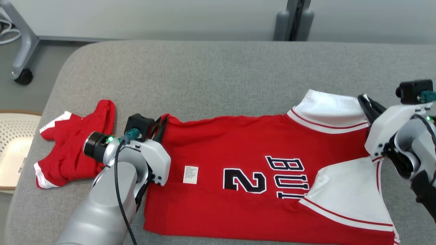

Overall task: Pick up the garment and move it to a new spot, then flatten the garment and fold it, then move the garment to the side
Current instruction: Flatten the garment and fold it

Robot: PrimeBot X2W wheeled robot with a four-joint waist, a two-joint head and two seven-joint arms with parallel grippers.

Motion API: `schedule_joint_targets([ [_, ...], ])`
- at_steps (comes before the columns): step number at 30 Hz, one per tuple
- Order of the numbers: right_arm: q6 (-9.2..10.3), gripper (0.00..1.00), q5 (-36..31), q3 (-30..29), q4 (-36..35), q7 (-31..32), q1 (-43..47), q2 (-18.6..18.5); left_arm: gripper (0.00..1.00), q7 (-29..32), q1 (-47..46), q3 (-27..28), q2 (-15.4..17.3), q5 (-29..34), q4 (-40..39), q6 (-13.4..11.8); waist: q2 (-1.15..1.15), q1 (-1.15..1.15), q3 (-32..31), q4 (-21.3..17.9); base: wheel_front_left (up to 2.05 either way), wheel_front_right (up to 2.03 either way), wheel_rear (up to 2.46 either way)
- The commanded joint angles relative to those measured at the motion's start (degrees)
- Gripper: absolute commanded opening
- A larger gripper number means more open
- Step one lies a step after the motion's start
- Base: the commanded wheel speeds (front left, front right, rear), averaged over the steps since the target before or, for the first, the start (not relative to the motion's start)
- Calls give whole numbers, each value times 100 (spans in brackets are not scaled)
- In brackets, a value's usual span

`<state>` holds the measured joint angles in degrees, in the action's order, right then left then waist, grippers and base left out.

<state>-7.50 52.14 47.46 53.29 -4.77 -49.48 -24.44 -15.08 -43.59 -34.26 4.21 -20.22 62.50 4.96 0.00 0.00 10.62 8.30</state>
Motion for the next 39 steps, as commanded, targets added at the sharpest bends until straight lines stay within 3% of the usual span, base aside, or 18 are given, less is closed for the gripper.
schedule_joint_targets([
  [1,2,0,74,38,-49,-72,154,-80,0,-5,95,-10,34,39,-27,-42,0,0,-167,-36,0,0,0],
  [20,2,0,581,120,-1006,2,1882,-697,0,-5,1140,-108,195,187,-313,-68,0,0,-1056,0,0,0,0],
  [31,2,0,278,-317,-1648,342,2533,-945,0,-5,1477,-270,207,309,-465,-80,0,0,-1177,28,0,0,0],
  [39,2,0,-60,-862,-2350,989,3018,-1139,0,-5,1664,-316,278,349,-519,-103,0,0,-1226,4,0,0,0],
])
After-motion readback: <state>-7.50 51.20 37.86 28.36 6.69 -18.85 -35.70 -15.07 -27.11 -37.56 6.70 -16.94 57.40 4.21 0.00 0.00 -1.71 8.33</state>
